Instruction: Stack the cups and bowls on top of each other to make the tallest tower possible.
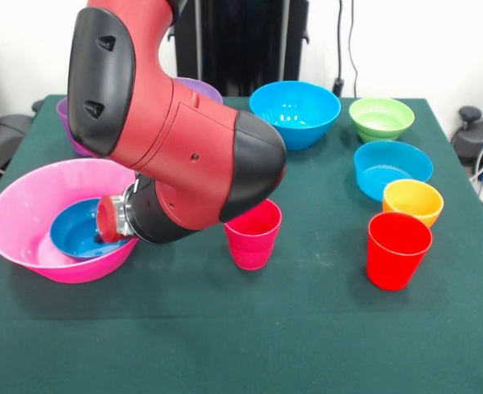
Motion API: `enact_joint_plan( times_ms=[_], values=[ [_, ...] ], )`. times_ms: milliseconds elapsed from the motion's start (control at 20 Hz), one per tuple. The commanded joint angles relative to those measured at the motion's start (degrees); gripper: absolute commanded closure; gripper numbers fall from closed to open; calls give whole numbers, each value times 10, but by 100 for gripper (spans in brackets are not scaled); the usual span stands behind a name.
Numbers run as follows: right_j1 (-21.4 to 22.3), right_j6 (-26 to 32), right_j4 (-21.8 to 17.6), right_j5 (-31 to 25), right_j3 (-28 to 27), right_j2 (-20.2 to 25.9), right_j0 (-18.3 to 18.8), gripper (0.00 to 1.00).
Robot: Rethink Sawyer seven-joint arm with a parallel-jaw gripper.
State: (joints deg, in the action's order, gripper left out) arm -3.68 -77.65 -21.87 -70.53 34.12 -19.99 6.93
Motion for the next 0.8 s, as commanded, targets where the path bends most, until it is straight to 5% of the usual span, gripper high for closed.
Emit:
enact_joint_plan(
  times_ms=[50,800],
  values=[
    [-16,155,-38,56,18,58,10,100],
    [4,93,-17,55,51,61,0,100]
  ],
)
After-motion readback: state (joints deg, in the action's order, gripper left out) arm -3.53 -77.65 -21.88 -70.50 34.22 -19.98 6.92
